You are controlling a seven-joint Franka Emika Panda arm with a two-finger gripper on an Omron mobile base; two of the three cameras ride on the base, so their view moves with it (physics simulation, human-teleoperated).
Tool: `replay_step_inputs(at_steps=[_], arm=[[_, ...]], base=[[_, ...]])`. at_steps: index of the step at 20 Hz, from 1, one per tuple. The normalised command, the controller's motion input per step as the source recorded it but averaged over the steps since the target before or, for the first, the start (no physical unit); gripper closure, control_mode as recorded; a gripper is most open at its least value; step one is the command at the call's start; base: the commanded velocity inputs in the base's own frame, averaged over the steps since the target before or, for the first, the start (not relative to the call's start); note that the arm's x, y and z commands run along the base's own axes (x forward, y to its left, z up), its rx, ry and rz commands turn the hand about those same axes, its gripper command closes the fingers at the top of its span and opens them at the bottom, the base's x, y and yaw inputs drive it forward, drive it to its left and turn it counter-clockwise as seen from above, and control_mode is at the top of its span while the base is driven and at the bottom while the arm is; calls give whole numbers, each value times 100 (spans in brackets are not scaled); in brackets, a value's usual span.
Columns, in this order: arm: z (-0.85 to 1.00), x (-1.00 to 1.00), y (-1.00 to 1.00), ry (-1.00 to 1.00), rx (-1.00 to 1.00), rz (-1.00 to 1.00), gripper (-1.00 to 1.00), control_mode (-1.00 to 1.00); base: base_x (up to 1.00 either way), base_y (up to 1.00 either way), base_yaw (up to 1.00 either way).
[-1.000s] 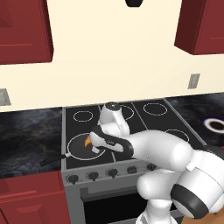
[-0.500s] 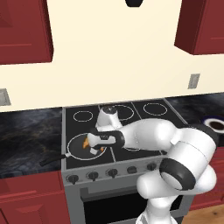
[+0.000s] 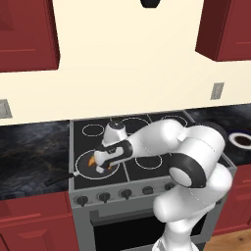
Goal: Pick the croissant and place it on the pan. Then turn on the stove to warm the croissant.
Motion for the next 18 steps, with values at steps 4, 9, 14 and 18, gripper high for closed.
replay_step_inputs(at_steps=[4,9,14,18], arm=[[-8,11,15,0,-2,0,100,-100],[-10,17,4,0,0,0,-100,-100],[-3,3,0,0,0,0,-100,-100],[-6,0,0,0,0,0,-100,-100]], base=[[0,0,0],[0,0,0],[0,0,0],[0,0,0]])
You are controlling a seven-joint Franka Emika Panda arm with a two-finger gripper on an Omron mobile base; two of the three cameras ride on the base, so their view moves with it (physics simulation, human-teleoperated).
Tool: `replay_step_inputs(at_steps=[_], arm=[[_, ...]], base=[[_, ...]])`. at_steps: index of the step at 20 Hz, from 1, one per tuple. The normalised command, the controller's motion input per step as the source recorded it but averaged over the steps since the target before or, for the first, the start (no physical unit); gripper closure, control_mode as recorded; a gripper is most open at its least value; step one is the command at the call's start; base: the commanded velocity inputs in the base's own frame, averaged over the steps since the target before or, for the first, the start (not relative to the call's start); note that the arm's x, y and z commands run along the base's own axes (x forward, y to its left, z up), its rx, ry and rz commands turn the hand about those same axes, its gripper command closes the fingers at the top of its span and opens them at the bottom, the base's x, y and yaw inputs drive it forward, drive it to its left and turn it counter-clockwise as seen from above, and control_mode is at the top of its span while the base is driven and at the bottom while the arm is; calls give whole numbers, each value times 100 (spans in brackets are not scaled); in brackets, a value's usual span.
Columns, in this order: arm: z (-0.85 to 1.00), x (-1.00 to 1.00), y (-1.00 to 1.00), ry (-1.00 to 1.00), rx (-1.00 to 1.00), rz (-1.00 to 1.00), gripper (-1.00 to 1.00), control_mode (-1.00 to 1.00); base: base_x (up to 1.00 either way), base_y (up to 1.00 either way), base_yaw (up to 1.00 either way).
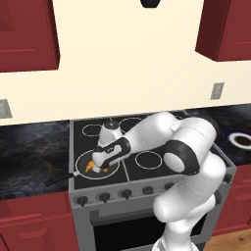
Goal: Pick the croissant and place it on the pan. Then turn on the stove to warm the croissant.
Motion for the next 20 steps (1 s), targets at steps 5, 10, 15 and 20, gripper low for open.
replay_step_inputs(at_steps=[5,10,15,20], arm=[[19,-6,0,-17,0,0,-100,-100],[50,-40,5,-23,0,0,-100,-100],[42,-74,18,-12,0,0,-100,-100],[46,-71,18,-2,-1,1,-100,-100]], base=[[0,0,0],[0,0,0],[0,0,0],[0,0,0]])
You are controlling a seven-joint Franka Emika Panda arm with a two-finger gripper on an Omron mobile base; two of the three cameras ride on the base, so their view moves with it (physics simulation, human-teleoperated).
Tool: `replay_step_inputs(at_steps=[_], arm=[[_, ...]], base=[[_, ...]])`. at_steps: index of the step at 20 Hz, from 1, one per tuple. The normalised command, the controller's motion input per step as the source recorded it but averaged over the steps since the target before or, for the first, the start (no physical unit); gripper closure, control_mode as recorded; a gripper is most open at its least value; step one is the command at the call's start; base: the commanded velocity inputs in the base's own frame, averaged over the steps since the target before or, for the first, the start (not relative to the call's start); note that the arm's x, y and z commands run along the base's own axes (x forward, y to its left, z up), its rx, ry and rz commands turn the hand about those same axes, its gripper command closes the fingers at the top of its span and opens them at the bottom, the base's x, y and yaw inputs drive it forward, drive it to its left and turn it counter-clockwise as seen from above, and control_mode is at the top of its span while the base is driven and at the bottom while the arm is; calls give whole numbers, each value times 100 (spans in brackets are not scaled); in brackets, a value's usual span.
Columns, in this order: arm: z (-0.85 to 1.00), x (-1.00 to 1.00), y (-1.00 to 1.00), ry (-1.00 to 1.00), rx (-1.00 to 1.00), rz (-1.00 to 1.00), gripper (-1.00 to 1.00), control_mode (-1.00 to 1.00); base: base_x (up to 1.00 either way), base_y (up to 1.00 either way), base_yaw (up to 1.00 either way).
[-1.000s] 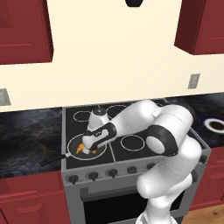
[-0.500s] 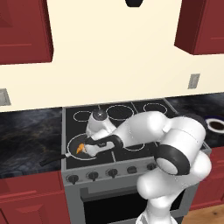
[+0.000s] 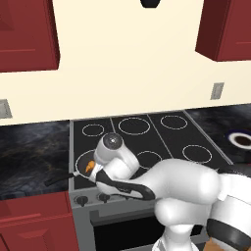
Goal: Pick the croissant and place it on the pan. Then turn on the stove to warm the croissant.
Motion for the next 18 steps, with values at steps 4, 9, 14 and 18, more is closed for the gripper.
replay_step_inputs(at_steps=[4,9,14,18], arm=[[38,-82,11,-9,0,-2,-100,-100],[15,-88,9,-11,0,-9,-100,-100],[1,-57,4,2,0,-11,-100,-100],[0,-65,0,-8,7,-16,-100,-100]], base=[[0,0,0],[0,0,0],[0,0,0],[0,0,0]])
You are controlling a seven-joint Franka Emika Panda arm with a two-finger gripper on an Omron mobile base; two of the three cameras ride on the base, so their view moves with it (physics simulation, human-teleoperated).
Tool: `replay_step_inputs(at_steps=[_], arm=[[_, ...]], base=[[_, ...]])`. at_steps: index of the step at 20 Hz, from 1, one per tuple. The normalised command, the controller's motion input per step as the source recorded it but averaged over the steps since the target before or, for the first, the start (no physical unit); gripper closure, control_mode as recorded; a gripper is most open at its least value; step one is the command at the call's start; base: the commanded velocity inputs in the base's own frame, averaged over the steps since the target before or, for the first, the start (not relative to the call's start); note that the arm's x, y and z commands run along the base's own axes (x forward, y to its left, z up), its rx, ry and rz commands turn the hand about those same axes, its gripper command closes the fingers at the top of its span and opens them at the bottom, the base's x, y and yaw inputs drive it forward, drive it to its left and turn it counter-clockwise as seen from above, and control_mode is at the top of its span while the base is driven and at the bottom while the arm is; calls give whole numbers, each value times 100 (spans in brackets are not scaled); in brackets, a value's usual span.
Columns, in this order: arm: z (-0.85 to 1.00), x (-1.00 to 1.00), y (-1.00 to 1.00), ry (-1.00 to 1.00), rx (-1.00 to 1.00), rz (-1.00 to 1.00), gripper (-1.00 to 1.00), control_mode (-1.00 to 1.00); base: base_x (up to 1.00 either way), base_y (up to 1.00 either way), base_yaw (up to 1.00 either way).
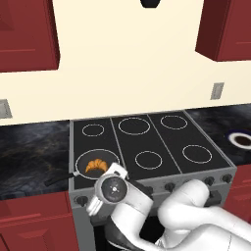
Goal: Pick the croissant and place it on the pan. Then turn on the stove to warm the croissant.
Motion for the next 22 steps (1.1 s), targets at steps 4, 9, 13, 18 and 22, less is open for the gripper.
replay_step_inputs(at_steps=[4,9,13,18,22], arm=[[0,-61,0,-2,9,-15,-100,-100],[-4,-40,0,-2,7,-10,-100,-100],[-9,-3,0,-11,5,-3,-100,-100],[-18,0,0,-17,4,0,-100,-100],[-25,0,0,-20,10,0,-100,-100]], base=[[0,0,0],[0,0,0],[0,0,0],[0,0,0],[0,0,0]])
